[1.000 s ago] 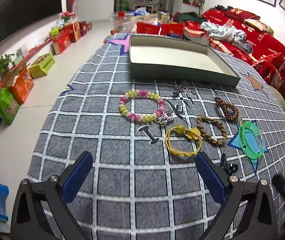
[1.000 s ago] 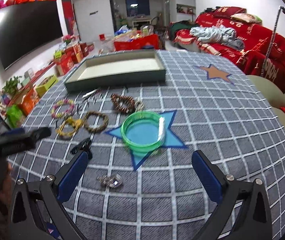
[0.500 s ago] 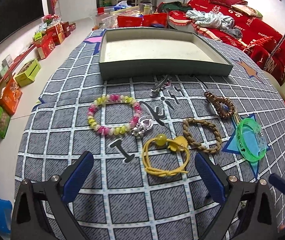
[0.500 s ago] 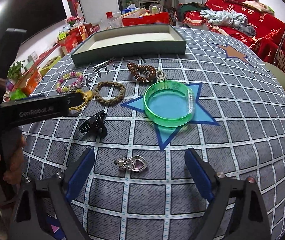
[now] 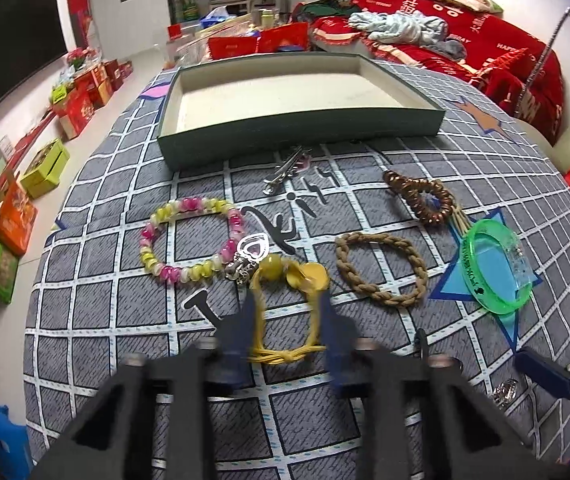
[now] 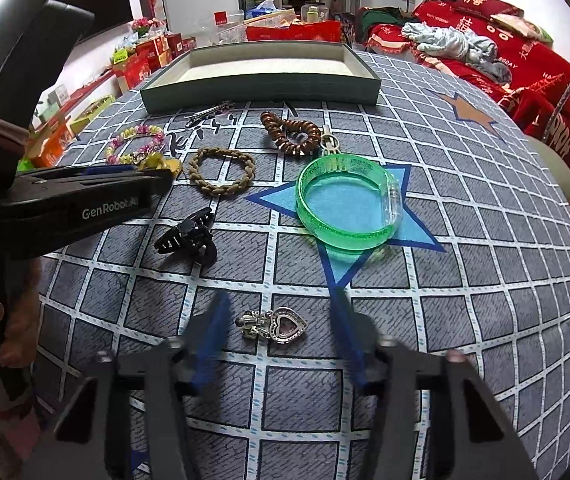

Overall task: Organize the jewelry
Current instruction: 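Grasp the yellow cord bracelet with the left tool while the right tool grasps the heart pendant, then carry the yellow bracelet and heart pendant with both tools over the tray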

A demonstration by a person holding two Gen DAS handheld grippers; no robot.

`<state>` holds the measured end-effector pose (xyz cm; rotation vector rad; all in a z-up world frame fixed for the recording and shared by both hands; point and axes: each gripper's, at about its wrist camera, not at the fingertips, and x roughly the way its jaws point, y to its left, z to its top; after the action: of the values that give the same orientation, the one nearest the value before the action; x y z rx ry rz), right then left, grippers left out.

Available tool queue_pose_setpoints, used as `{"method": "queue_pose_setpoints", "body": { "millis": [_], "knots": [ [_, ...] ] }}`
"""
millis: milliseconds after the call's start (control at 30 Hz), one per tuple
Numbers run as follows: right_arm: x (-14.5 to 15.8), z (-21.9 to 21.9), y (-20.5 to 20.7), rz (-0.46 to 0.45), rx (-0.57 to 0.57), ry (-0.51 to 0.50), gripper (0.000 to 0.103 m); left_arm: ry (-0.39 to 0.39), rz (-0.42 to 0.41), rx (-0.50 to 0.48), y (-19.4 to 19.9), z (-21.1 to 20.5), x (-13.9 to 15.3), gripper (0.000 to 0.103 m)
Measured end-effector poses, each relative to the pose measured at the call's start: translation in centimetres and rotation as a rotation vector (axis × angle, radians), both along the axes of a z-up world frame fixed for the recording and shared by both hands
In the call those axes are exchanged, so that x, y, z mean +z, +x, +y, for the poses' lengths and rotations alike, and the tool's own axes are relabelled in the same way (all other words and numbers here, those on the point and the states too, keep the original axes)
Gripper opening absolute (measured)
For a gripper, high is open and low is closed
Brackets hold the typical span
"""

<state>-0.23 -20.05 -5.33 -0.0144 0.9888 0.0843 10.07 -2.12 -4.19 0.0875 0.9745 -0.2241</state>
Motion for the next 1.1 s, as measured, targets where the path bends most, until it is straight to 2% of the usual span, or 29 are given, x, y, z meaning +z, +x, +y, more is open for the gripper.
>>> {"method": "queue_pose_setpoints", "body": {
  "millis": [33,67,167,200,233,600,867,1100],
  "knots": [
    [0.0,0.0,0.0,0.001,-0.002,0.002,0.034,-0.005,0.001,-0.006,0.0,0.1,0.0,0.025],
    [0.0,-0.1,0.0,0.001,-0.004,0.009,0.034,-0.016,0.005,-0.013,0.0,0.2,0.1,0.021],
    [0.2,-0.3,0.0,0.000,-0.008,0.029,0.033,-0.063,0.024,-0.025,-0.1,0.9,0.3,0.021],
    [0.2,-0.4,0.0,-0.002,-0.007,0.035,0.025,-0.071,0.024,-0.028,-0.2,1.1,0.3,0.021],
    [0.3,-0.5,0.0,-0.001,-0.006,0.044,0.007,-0.080,0.024,-0.035,-0.4,1.4,0.5,0.021],
    [2.0,-2.3,0.9,-0.021,-0.026,0.164,0.007,-0.132,-0.018,-0.080,-1.6,2.5,3.5,0.021],
    [4.1,-4.3,2.7,-0.038,-0.053,0.264,0.007,-0.165,-0.026,-0.077,-0.6,3.2,5.1,0.021],
    [6.5,-5.0,6.0,-0.056,-0.030,0.285,0.007,-0.171,-0.057,-0.083,1.6,3.6,7.4,0.021]
  ]
}}
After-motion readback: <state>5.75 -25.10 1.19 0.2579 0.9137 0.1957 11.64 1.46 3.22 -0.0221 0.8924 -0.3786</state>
